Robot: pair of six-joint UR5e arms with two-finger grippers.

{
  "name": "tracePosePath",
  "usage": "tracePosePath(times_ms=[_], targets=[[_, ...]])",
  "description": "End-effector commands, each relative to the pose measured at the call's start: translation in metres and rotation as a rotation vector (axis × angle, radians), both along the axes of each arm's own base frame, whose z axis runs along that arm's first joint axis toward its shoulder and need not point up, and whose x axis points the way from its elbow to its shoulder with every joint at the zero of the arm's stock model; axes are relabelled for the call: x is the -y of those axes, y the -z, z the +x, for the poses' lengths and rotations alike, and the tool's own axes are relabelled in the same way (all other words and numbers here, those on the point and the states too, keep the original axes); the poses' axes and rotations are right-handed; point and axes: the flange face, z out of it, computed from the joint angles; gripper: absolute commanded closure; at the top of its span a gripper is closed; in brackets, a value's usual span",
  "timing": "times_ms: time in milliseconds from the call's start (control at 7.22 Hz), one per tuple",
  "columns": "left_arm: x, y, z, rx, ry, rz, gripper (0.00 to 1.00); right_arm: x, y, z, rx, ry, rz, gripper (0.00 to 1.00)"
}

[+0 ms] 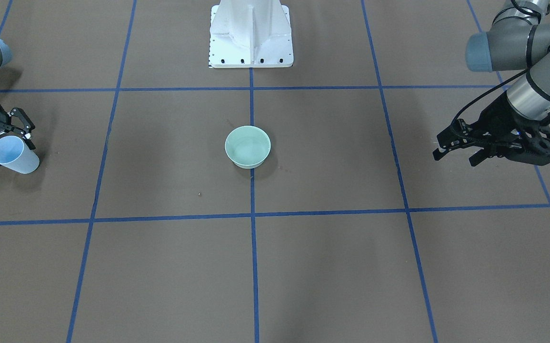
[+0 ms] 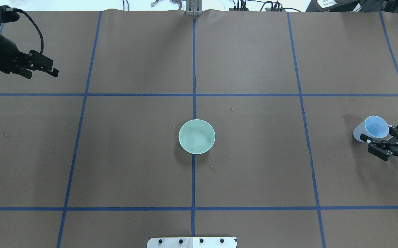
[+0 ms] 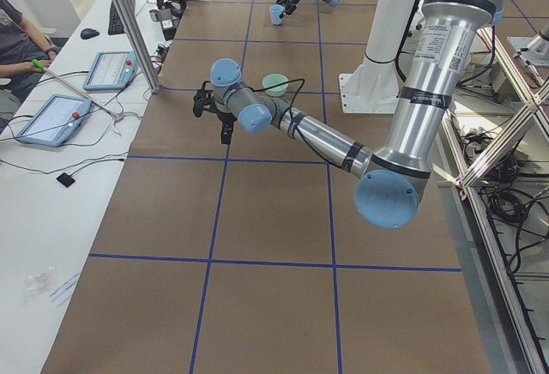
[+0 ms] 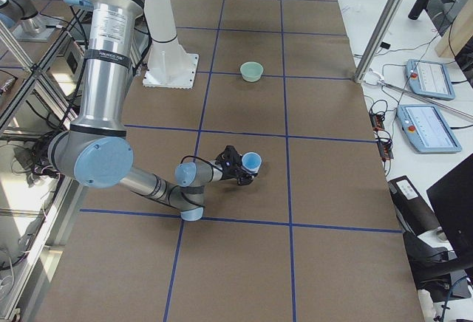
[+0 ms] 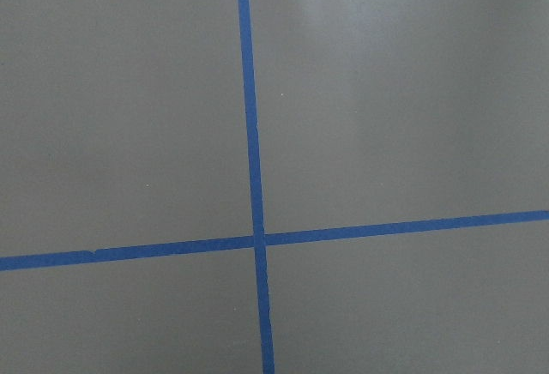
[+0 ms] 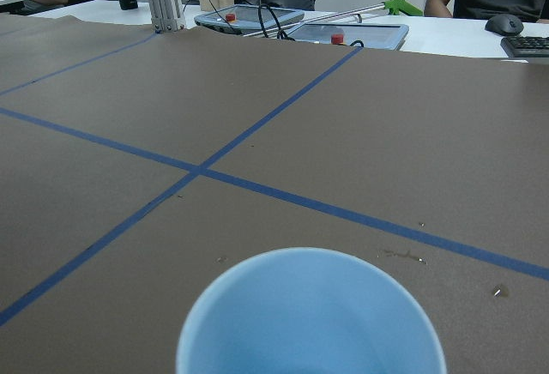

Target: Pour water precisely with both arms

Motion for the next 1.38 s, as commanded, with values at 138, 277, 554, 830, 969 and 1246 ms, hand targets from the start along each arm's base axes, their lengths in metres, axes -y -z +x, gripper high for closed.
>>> tracePosePath(times_ms=[138, 277, 554, 830, 969, 1246], targets=[[-0.007, 0.014, -0.004, 0.009, 0.001, -0.016, 0.01, -0.007, -0.002, 0.011, 0.006, 0.001, 0.005, 0.01], [-0.008, 0.015, -0.004, 0.011, 0.001, -0.018, 0.01, -0.009, -0.003, 0.012, 0.005, 0.004, 0.004, 0.01], [-0.007, 0.015, -0.004, 0.012, 0.002, -0.018, 0.01, -0.022, -0.007, 0.021, 0.022, 0.041, 0.011, 0.01], [-0.008, 0.015, -0.003, 0.011, 0.001, -0.019, 0.01, -0.05, -0.022, 0.053, 0.009, 0.096, -0.001, 0.01], [-0.008, 0.014, -0.003, 0.012, 0.001, -0.021, 0.01, -0.068, -0.03, 0.078, 0.008, 0.125, -0.006, 0.01], [-0.008, 0.013, -0.003, 0.015, 0.005, -0.024, 0.01, -0.088, -0.043, 0.111, -0.024, 0.13, -0.027, 0.01]])
